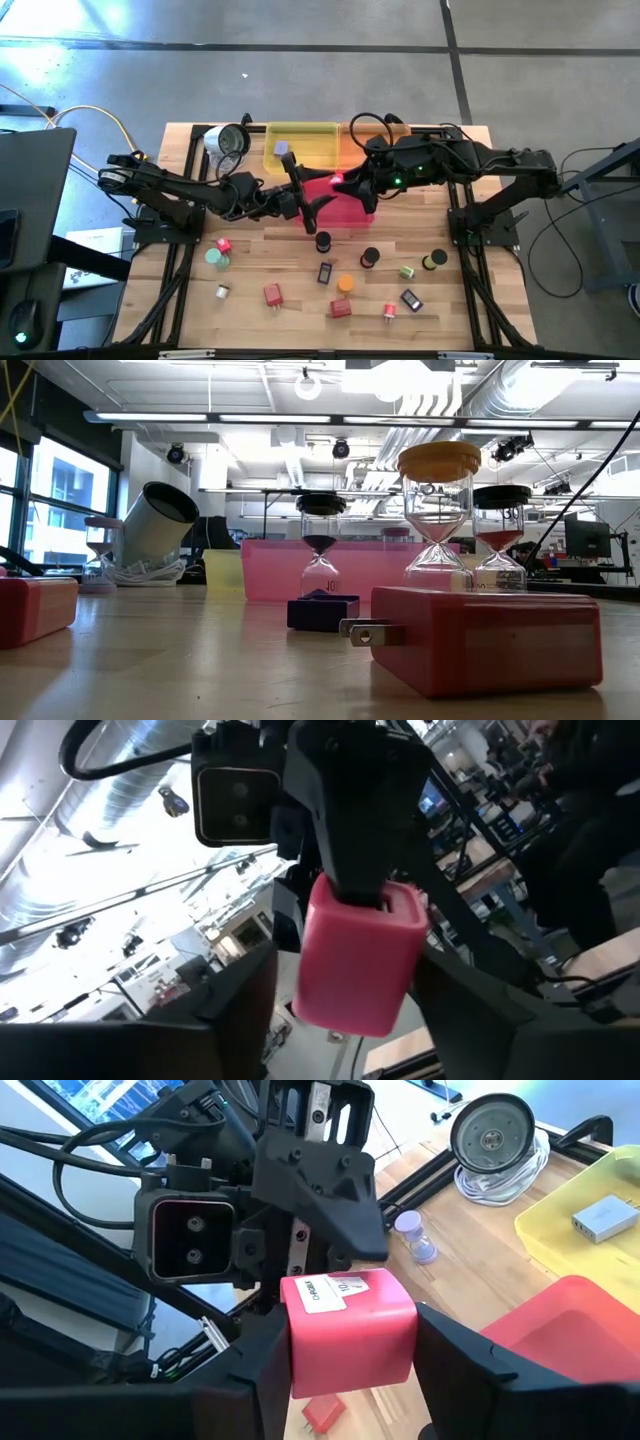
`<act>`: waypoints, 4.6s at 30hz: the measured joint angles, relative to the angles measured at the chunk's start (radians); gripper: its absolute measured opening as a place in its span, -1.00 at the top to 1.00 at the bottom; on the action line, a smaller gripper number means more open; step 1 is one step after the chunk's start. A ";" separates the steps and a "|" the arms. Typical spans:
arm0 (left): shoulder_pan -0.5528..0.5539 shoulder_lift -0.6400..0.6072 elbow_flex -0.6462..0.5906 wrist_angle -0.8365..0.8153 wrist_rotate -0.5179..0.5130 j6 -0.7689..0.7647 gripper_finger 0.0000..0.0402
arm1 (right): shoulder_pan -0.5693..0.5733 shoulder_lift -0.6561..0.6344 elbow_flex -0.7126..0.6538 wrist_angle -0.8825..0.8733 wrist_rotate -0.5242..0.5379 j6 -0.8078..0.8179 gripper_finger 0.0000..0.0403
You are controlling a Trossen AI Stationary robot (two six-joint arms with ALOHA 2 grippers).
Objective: Pick & Place Office items
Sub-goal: Put the right pink charger adapter into the yellow bin, then put the middle black hourglass into the red bin
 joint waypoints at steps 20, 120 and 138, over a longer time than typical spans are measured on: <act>-0.011 0.000 0.000 -0.009 -0.009 -0.047 0.33 | 0.000 0.000 0.000 0.000 0.007 0.031 -0.12; 0.849 0.450 0.426 -1.717 0.405 -0.577 0.04 | -0.305 0.003 0.000 -0.216 0.080 -0.375 -0.66; 0.793 0.396 0.426 -1.765 0.150 -0.621 0.02 | -0.305 0.002 0.000 -0.217 0.084 -0.439 -0.66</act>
